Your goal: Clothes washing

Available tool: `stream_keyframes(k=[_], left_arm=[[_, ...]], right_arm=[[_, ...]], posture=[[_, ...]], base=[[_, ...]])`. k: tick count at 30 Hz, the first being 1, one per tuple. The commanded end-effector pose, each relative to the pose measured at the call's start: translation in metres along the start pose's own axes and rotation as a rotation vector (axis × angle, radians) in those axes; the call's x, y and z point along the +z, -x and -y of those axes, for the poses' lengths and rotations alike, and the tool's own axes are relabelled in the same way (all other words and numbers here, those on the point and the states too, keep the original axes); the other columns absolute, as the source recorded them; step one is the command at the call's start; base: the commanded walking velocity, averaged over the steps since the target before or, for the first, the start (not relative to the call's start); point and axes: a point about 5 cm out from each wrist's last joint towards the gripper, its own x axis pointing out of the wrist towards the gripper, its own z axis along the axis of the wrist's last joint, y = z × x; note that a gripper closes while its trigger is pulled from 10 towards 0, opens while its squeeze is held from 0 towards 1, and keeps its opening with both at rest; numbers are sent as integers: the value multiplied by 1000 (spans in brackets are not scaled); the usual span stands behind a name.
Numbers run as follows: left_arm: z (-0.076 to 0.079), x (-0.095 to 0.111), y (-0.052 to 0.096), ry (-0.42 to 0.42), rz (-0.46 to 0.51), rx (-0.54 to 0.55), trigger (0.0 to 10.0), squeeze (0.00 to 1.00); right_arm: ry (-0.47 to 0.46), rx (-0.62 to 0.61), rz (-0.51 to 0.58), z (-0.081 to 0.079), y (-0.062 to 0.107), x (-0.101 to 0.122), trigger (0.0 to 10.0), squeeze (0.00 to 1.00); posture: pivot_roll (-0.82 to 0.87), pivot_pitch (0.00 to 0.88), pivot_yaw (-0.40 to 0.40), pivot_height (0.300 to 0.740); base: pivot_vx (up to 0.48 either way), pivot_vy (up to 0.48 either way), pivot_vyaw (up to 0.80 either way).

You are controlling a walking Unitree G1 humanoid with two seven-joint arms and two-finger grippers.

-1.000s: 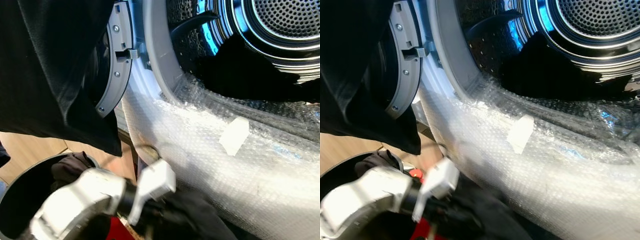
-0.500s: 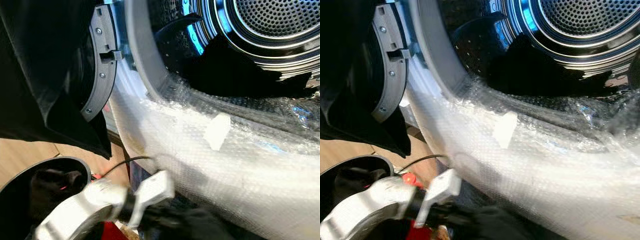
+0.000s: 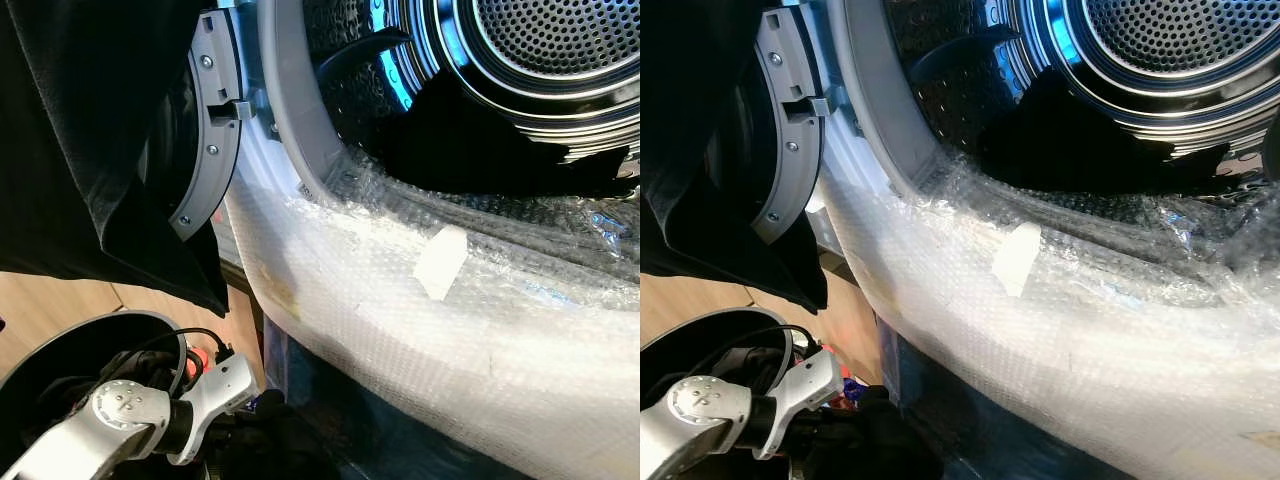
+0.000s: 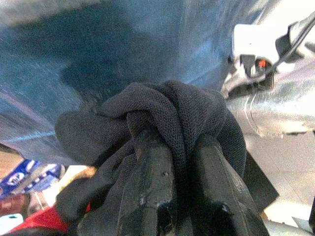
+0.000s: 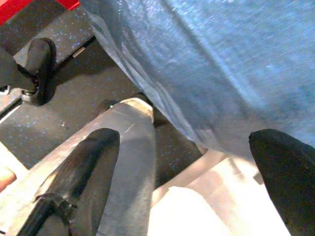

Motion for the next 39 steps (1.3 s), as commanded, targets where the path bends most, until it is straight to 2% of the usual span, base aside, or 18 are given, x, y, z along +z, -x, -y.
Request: stream_keyframes(k=[1,4,5,7,9,10,11,13,14,15,19,20,24,26,27,30,33,39], left_arm=[[-1,2,-2,-31,1,6,0,0],[-1,2,-3,-27,9,1,0,0],[-2,2,-4,-20,9,11,0,0],[-3,1,-4,-19,7,18,0,0],[-3,1,-4,-20,7,19,0,0],[-3,0,-3,-17,6,14,0,0],[-3,0,-3,-17,6,14,0,0],[-3,-2,-3,-13,-5,14,0,0],[-3,-2,-3,-13,-5,14,0,0],[-1,-2,-2,-8,-2,6,0,0],[4,-2,-4,-4,1,-36,0,0],[5,-2,-6,-13,-3,-43,0,0],[5,0,-8,-21,2,-48,0,0],[8,4,-11,-33,13,-83,0,0],[11,9,-18,-50,23,-119,0,0],[14,14,-26,-66,37,-155,0,0],[18,20,-34,-53,74,-184,0,0],[21,28,-46,-55,107,-220,0,0]], right_arm=[[38,25,60,4,1,13,10000,0],[49,72,113,6,2,22,10000,0],[133,180,155,6,5,28,10000,0],[207,254,175,6,7,29,10000,0],[238,321,194,9,10,29,10000,0],[257,413,231,14,15,29,10000,0],[257,413,231,14,15,29,10000,0],[300,605,262,21,27,24,10000,0],[300,605,262,21,27,24,10000,0],[352,667,277,24,33,21,10000,0],[351,724,372,34,47,31,10000,0],[369,760,413,35,54,35,10000,1000],[386,799,465,36,64,41,10000,1000],[387,817,541,36,76,54,10000,1000],[415,835,587,33,86,62,10000,1000],[448,866,619,27,98,68,10000,1000],[484,864,629,22,104,71,10000,1000],[456,853,664,14,109,80,10000,1000]], posture=[[41,4,-2,740],[37,8,-2,740],[24,17,-1,740],[24,17,-1,740],[17,27,-8,740],[17,27,-8,740],[17,27,-8,740],[17,35,-11,740],[17,35,-11,740],[10,42,-8,740],[10,42,-8,740],[10,42,-8,740],[3,48,-3,740],[-4,49,1,740],[-8,48,4,740],[-10,49,3,740],[-13,45,7,740],[-19,47,3,740]], base=[[0,0,0],[0,0,0],[0,0,0],[0,0,0],[0,0,0],[0,0,0],[0,0,0],[0,0,0],[0,0,0],[0,0,0],[0,0,0],[0,0,0],[0,0,0],[0,0,0],[0,0,0],[0,0,0],[0,0,0],[0,0,0]])
